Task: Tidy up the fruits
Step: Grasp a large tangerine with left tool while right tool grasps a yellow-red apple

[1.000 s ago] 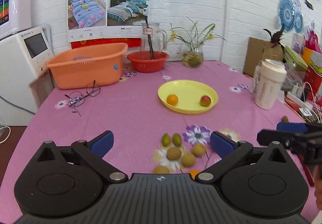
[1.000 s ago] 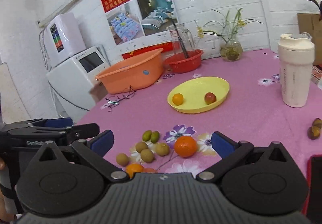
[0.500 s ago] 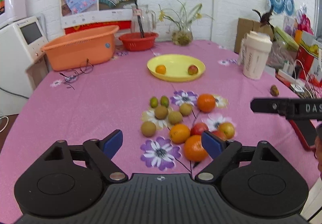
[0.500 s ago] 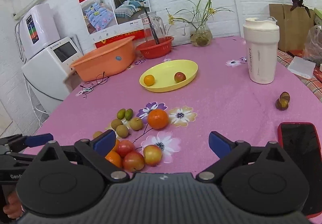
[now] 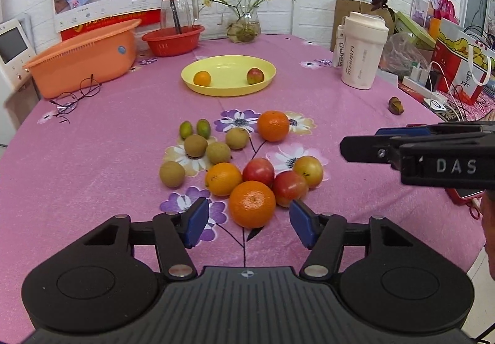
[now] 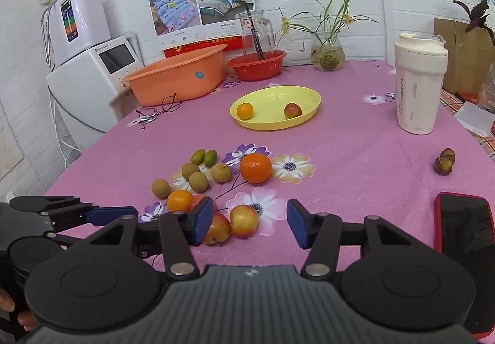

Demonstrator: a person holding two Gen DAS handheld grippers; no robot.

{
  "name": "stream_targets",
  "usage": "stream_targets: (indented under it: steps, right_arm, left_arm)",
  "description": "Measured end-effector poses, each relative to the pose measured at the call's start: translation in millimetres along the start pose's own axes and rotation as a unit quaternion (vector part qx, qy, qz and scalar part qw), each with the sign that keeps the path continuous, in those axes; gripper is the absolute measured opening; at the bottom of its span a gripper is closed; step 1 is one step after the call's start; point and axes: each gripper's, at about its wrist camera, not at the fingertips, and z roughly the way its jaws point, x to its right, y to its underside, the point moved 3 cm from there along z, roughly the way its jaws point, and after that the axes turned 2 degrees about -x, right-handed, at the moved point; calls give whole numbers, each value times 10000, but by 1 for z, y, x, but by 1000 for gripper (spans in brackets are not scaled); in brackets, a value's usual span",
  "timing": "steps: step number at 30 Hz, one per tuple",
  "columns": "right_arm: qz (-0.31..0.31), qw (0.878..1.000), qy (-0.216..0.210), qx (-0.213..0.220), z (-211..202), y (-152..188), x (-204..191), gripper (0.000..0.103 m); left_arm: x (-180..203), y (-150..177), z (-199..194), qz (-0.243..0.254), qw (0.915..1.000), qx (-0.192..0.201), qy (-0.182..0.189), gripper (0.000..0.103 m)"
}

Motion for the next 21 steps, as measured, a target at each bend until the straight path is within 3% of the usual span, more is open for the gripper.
stream_targets:
  steps: [21]
  right_arm:
    - [-220, 9983, 249, -473, 24, 21, 10, 77]
  left_arm:
    - [1, 1, 40, -28, 9993, -353, -145, 40]
